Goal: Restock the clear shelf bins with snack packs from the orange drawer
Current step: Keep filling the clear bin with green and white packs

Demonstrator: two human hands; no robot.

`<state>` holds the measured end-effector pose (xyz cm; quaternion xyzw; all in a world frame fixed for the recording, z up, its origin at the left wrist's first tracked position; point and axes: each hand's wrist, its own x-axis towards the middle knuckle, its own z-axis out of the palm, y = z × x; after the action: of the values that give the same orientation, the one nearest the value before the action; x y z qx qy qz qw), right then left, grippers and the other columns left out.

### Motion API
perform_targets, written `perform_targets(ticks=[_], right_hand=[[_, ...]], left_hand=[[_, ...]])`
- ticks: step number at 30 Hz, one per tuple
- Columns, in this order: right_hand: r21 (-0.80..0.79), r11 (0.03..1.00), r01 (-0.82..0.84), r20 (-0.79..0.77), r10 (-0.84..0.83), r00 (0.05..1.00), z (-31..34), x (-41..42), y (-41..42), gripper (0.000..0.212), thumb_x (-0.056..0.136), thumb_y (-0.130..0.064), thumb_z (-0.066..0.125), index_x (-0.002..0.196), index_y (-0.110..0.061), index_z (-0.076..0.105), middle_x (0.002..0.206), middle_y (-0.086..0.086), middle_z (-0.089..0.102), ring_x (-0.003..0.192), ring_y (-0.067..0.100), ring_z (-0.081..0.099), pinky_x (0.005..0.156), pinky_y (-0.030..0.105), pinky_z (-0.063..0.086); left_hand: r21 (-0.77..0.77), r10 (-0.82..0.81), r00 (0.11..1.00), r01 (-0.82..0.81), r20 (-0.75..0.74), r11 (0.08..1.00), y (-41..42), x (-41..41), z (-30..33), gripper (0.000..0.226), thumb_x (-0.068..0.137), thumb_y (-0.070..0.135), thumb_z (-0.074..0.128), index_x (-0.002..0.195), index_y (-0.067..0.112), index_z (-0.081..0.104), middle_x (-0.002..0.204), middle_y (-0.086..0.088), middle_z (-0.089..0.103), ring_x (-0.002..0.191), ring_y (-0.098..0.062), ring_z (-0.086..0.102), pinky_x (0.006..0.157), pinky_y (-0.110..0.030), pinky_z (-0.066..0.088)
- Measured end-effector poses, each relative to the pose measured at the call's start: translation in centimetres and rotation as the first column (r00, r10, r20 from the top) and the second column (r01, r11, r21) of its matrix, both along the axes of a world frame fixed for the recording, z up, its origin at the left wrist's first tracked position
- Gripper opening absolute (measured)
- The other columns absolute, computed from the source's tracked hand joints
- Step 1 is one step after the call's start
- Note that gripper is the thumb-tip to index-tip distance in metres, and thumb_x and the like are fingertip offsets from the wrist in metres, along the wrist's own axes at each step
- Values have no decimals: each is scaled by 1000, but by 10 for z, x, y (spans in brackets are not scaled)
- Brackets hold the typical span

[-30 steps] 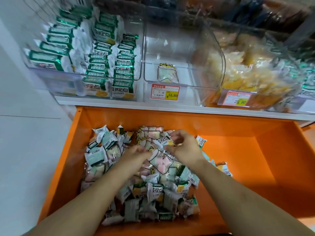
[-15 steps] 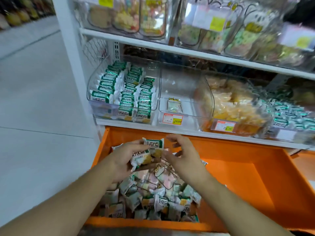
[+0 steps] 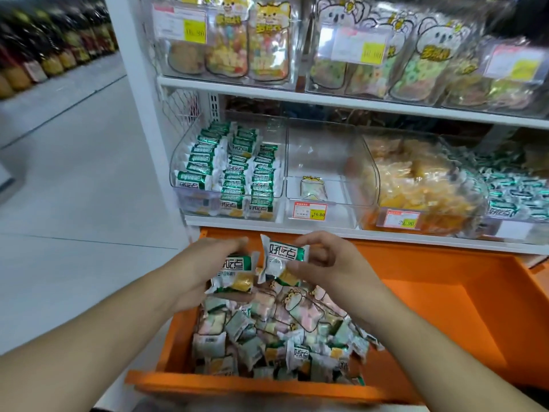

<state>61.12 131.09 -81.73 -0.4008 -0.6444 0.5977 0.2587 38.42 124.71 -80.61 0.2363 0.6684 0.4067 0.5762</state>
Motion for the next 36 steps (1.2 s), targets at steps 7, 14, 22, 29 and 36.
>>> perform_targets(ticks=[7, 14, 22, 29, 36], right_hand=[[117, 992, 41, 107, -53, 993, -6, -29, -4, 26, 86, -16, 87, 105, -24, 71, 100, 9, 72, 80, 24, 70, 62, 24, 59], [135, 988, 76, 223, -105, 969, -22, -33, 14, 38, 81, -28, 92, 109, -27, 67, 93, 3, 67, 72, 17, 71, 58, 24, 56], [-20, 999, 50, 313, -41, 949, -65, -15, 30, 12, 93, -21, 77, 104, -21, 72, 92, 5, 70, 77, 19, 67, 69, 40, 54], [-81, 861, -502, 828, 339, 447, -171, 15, 27, 47, 89, -15, 74, 135, -23, 64, 131, 1, 65, 108, 18, 61, 85, 26, 47], [-167, 811, -561, 863, 396, 315, -226, 17, 32, 54, 82, -25, 87, 131, -28, 65, 126, 0, 68, 114, 24, 63, 94, 34, 54]], left_hand=[[-10, -38, 972, 41, 233, 999, 20, 17, -16, 76, 94, 72, 56, 125, 4, 71, 111, -22, 77, 101, -30, 74, 107, -50, 52], [61, -184, 969, 176, 166, 982, 22, 10, -17, 35, 89, 22, 80, 113, -1, 72, 117, -21, 75, 109, -35, 74, 98, -54, 59], [-41, -146, 985, 150, 88, 988, 23, -3, -59, 52, 82, 17, 89, 127, 4, 65, 120, -15, 75, 109, -29, 74, 82, -48, 65], [-81, -203, 975, 211, 96, 974, 17, 7, -68, 48, 84, 13, 86, 126, 5, 64, 116, -11, 77, 116, -25, 70, 77, -38, 65], [-99, -226, 973, 230, 50, 968, 20, 2, -75, 45, 87, 17, 85, 125, 4, 66, 113, -13, 78, 107, -27, 74, 73, -37, 65]])
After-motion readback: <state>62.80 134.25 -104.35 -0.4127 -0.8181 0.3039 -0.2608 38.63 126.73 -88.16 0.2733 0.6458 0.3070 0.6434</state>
